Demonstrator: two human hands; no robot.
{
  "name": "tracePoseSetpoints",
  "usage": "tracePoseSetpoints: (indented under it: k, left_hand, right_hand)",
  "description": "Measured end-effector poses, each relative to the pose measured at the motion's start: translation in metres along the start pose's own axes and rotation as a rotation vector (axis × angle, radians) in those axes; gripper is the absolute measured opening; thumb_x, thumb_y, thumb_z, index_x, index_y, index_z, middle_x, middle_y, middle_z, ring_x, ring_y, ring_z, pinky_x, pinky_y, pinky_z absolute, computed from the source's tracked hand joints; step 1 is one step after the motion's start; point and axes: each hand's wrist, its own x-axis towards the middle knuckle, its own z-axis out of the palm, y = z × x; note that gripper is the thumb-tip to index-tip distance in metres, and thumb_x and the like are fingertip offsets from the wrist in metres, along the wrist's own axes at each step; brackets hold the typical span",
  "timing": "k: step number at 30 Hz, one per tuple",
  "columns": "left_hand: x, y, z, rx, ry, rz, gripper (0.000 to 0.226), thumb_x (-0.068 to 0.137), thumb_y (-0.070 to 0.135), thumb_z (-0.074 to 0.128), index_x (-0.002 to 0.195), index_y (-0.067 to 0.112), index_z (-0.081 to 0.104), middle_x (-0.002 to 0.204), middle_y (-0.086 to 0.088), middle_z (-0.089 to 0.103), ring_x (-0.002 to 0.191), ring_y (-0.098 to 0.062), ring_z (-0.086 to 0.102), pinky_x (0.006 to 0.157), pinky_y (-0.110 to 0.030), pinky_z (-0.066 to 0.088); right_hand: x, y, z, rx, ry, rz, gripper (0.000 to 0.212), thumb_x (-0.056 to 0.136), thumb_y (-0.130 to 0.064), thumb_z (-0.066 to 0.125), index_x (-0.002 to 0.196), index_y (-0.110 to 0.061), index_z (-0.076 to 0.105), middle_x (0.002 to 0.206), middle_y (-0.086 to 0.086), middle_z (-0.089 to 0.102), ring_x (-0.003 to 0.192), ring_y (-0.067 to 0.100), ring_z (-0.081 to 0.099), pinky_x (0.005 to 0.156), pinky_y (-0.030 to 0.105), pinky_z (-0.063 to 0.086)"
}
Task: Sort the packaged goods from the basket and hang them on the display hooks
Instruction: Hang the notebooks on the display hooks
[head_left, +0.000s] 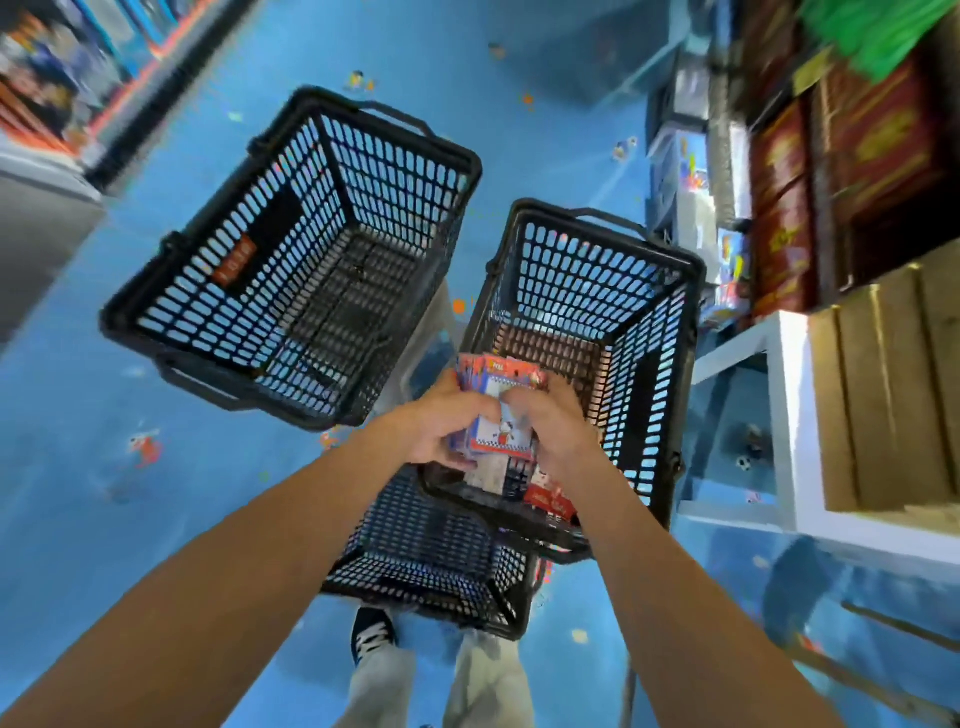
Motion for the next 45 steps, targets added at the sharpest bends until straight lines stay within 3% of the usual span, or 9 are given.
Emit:
tracePoseSetpoints:
  k: [2, 6, 11, 16, 21, 30, 37, 42, 45]
  left_hand:
    - [-0.027, -0.001, -0.023, 0.007, -0.052, 0.010, 0.041, 0.085, 0.008, 0.066, 0.120, 0.026, 0.055, 0.116, -0.012, 0.073, 0.100, -0.031, 0.069, 0.079, -0.047, 0.060]
    - [-0.055, -0.001, -0.048, 0.007, -0.065, 0.053, 0.042, 0.082, 0.008, 0.069, 0.119, 0.024, 0.059, 0.112, -0.013, 0.074, 0.096, -0.030, 0.071, 0.066, -0.039, 0.059]
    - [-0.101, -0.010, -0.095, -0.078, -0.021, 0.212, 0.048, 0.079, 0.004, 0.081, 0.123, 0.017, 0.067, 0.109, -0.017, 0.076, 0.088, -0.033, 0.076, 0.060, -0.039, 0.060]
    - [-0.165, -0.028, -0.146, -0.184, 0.083, 0.352, 0.045, 0.076, -0.006, 0.081, 0.117, 0.007, 0.070, 0.105, -0.017, 0.077, 0.096, -0.036, 0.076, 0.078, -0.051, 0.064]
    - [-0.249, -0.059, -0.174, -0.319, 0.214, 0.404, 0.022, 0.093, -0.003, 0.068, 0.114, 0.003, 0.065, 0.074, -0.007, 0.075, 0.054, -0.016, 0.071, 0.042, -0.023, 0.051]
    - [-0.397, -0.142, -0.165, -0.568, 0.678, 0.549, 0.020, 0.088, 0.037, 0.080, 0.097, 0.024, 0.068, 0.086, 0.000, 0.075, 0.066, -0.014, 0.066, 0.063, -0.028, 0.053]
    - [-0.523, -0.240, -0.131, -0.805, 1.083, 0.646, 0.038, 0.085, 0.051, 0.079, 0.106, 0.022, 0.065, 0.088, -0.007, 0.071, 0.059, -0.015, 0.064, 0.055, -0.025, 0.050]
    - [-0.616, -0.327, -0.093, -0.947, 1.360, 0.668, 0.030, 0.096, 0.050, 0.066, 0.094, 0.021, 0.063, 0.071, 0.000, 0.069, 0.056, -0.014, 0.060, 0.056, -0.024, 0.045]
    - [-0.667, -0.380, -0.060, -1.050, 1.498, 0.682, 0.056, 0.079, 0.070, 0.070, 0.109, 0.023, 0.064, 0.092, -0.011, 0.068, 0.071, -0.023, 0.058, 0.052, -0.022, 0.042]
  right_hand:
    - [-0.021, -0.005, 0.034, -0.046, -0.001, -0.018, 0.037, 0.076, 0.002, 0.063, 0.112, 0.001, 0.061, 0.089, 0.021, 0.070, 0.081, 0.037, 0.070, 0.073, 0.057, 0.060]
    - [-0.039, -0.008, 0.064, -0.098, -0.016, -0.064, 0.021, 0.084, 0.002, 0.061, 0.105, -0.002, 0.063, 0.083, 0.015, 0.069, 0.078, 0.033, 0.069, 0.069, 0.046, 0.057]
    - [-0.065, -0.018, 0.116, -0.137, -0.092, -0.112, 0.035, 0.083, -0.003, 0.071, 0.118, -0.004, 0.067, 0.107, 0.021, 0.074, 0.095, 0.039, 0.072, 0.080, 0.051, 0.060]
    - [-0.084, -0.032, 0.177, -0.215, -0.164, -0.170, 0.039, 0.081, 0.006, 0.076, 0.117, -0.005, 0.068, 0.108, 0.020, 0.075, 0.094, 0.037, 0.073, 0.078, 0.051, 0.062]
    - [-0.119, -0.037, 0.235, -0.349, -0.344, -0.245, 0.028, 0.084, -0.001, 0.080, 0.107, -0.015, 0.072, 0.102, 0.013, 0.078, 0.096, 0.038, 0.074, 0.081, 0.056, 0.062]
    - [-0.230, -0.045, 0.313, -0.383, -0.819, -0.343, 0.026, 0.084, 0.002, 0.078, 0.110, 0.000, 0.071, 0.105, 0.024, 0.075, 0.093, 0.043, 0.073, 0.085, 0.059, 0.060]
    - [-0.374, -0.006, 0.378, -0.570, -1.109, -0.607, 0.025, 0.076, -0.011, 0.085, 0.098, -0.012, 0.075, 0.083, 0.002, 0.077, 0.067, 0.010, 0.069, 0.063, 0.030, 0.059]
    - [-0.501, 0.050, 0.410, -0.602, -1.405, -0.679, 0.023, 0.079, -0.004, 0.081, 0.093, -0.019, 0.071, 0.080, 0.001, 0.075, 0.065, 0.011, 0.069, 0.059, 0.031, 0.058]
    - [-0.574, 0.092, 0.417, -0.655, -1.573, -0.574, 0.029, 0.077, 0.000, 0.079, 0.102, -0.011, 0.070, 0.089, 0.008, 0.077, 0.075, 0.021, 0.074, 0.064, 0.038, 0.062]
